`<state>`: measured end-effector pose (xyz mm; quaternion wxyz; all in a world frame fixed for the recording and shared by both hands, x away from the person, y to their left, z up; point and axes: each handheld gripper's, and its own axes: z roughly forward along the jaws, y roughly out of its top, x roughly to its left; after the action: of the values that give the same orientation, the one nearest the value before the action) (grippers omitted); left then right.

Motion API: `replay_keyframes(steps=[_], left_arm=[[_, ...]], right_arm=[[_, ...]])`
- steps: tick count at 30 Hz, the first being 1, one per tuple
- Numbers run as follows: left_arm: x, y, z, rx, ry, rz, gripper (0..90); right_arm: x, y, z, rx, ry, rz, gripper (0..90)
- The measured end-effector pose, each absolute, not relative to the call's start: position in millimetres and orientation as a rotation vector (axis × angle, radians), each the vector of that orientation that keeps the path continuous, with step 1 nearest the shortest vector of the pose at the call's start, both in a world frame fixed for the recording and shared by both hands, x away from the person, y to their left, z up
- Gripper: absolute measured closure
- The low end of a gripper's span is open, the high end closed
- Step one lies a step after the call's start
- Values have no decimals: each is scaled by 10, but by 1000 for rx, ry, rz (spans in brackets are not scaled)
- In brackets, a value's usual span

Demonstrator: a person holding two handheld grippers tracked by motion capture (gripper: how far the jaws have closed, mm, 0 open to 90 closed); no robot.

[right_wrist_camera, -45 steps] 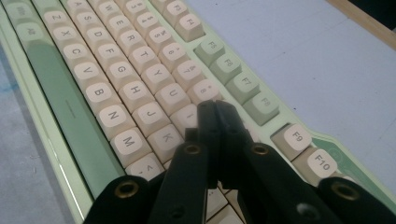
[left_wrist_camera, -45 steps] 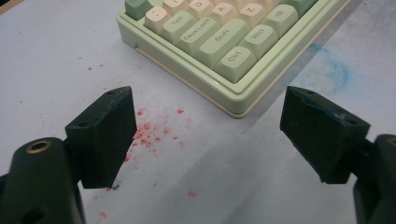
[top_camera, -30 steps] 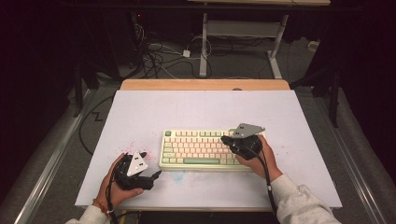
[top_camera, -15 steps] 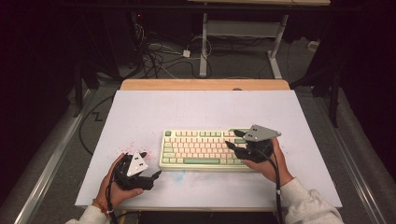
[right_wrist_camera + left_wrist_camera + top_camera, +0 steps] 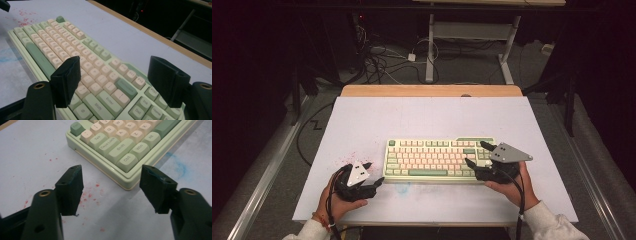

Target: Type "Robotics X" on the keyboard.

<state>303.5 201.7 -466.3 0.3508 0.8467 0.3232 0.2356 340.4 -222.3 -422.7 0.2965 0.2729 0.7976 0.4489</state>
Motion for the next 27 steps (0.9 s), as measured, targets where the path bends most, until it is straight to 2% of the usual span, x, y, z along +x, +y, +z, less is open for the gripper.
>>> replay_keyframes(steps=[5, 6, 9, 17, 19, 27], left_arm=[[3049, 2005, -4622, 2166, 833, 586, 430], [3052, 2000, -4605, 2157, 817, 574, 528], [3065, 1991, -4589, 2144, 810, 544, 641], [3168, 1801, -4450, 2152, 741, 497, 842], [3182, 1765, -4430, 2160, 729, 489, 870], [3288, 1501, -4360, 2220, 660, 457, 875]], right_arm=[[3332, -2295, -4292, 744, 2099, 1184, 257], [3305, -2327, -4321, 753, 2098, 1175, 247], [3282, -2364, -4342, 769, 2101, 1125, 227], [3211, -2436, -4413, 797, 2101, 1093, 197], [3191, -2442, -4433, 795, 2109, 1082, 197], [3136, -2479, -4437, 804, 2105, 1082, 197]])
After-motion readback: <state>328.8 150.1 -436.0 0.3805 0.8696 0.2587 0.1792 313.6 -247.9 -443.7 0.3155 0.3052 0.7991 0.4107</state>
